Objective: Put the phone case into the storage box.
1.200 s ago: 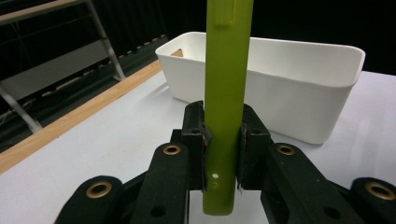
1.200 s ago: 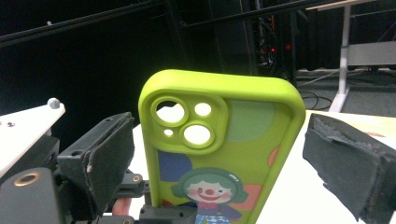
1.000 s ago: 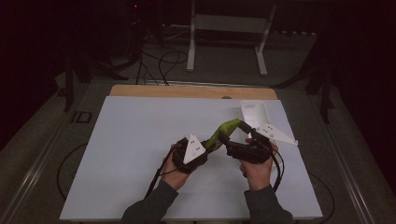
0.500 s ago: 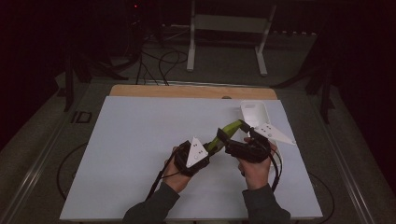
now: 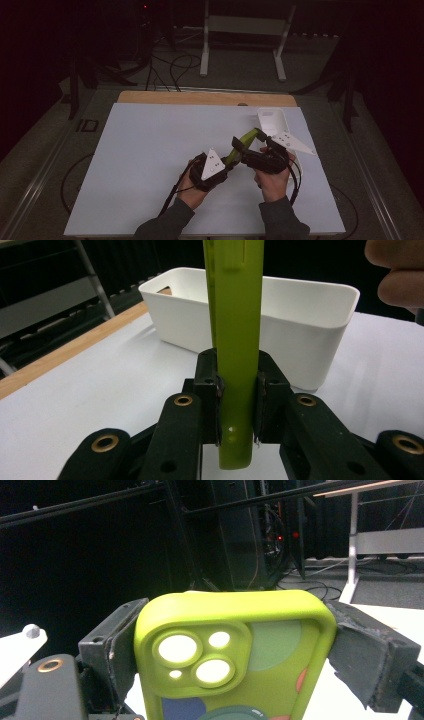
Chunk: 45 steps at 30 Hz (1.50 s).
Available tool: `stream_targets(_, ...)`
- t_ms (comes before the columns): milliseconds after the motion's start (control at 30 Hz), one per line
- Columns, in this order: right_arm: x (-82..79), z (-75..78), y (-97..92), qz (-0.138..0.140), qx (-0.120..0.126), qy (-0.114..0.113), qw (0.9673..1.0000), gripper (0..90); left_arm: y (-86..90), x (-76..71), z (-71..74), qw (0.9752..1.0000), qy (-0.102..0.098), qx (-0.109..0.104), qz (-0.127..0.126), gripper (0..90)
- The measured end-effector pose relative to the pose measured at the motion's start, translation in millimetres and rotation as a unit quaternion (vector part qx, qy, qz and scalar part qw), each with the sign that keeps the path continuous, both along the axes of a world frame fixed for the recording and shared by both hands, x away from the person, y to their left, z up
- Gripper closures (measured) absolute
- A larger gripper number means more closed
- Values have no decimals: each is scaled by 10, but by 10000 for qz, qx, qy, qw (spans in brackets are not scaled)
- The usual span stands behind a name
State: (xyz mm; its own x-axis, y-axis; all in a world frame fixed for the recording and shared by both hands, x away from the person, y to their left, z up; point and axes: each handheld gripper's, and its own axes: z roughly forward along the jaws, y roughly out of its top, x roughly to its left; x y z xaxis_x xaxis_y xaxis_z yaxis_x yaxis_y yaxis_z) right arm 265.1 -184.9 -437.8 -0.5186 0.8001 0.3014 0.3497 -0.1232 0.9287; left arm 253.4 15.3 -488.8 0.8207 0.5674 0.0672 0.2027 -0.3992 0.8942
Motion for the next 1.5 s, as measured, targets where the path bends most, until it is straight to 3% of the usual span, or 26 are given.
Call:
stream_targets(267,-8,2,23,24,-92,-43,9999,163,-3,10,-2,9999,19,61,-94,747)
stream_targets(467,9,-12,40,98,-129,-26,9999,165,-5,18,-8,9999,51,95,-49,571)
stream_targets(533,13,-11,41,90,-147,-39,9998,165,-4,7,-3,9999,-52,156,21,498)
stream_targets(667,13,-3,40,52,-189,-64,9998,165,2,11,2,9998,-56,77,167,363)
stream_targets(933,9,4,43,28,-200,-64,9998,165,34,83,-7,9988,336,87,333,169)
stream_targets(1233,8,15,42,24,-230,-107,9997,165,87,131,-9,9976,532,133,423,71)
stream_targets(1500,6,26,46,15,-244,-123,9996,165,141,144,21,9975,559,64,423,38)
